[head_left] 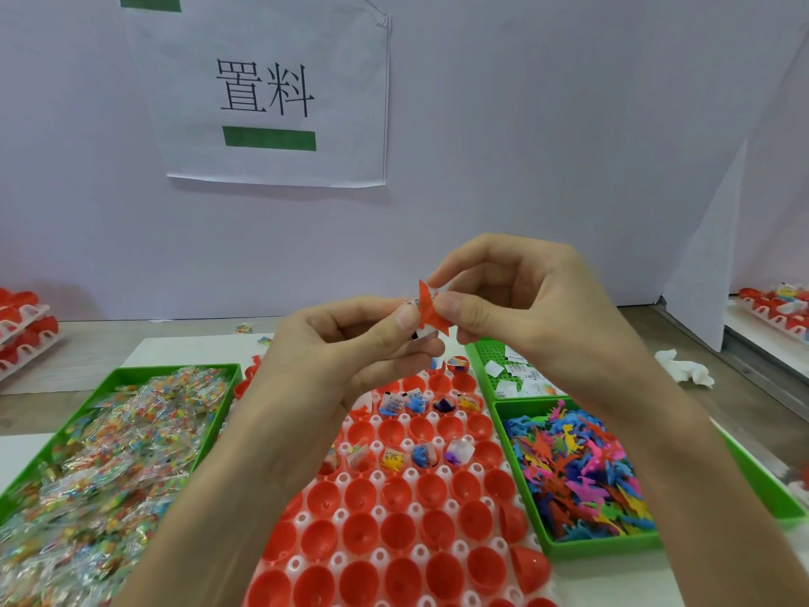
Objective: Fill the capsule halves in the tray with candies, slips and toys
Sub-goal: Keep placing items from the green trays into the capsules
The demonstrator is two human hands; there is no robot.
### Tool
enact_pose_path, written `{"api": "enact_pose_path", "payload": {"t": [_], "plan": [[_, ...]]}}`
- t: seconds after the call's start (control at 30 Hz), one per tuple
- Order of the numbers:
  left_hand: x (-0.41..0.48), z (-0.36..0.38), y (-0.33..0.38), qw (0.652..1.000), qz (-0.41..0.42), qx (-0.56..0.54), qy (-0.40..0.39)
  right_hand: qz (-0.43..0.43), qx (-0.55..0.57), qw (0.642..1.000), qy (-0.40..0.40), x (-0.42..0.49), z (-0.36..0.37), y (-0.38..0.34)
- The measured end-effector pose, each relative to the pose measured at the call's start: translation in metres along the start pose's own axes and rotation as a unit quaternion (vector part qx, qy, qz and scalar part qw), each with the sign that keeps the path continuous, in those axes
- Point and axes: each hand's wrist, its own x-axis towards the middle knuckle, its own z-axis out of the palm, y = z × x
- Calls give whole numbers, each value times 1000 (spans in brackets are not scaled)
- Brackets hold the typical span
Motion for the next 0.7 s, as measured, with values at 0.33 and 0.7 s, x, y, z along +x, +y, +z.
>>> {"api": "enact_pose_path", "payload": {"t": [0.33, 0.7], "plan": [[-2, -8, 5, 977, 58, 199, 48, -11, -104, 994, -15, 1, 6, 2], [1, 4, -14, 956, 59, 280, 64, 13, -177, 980, -90, -2, -8, 7]]}}
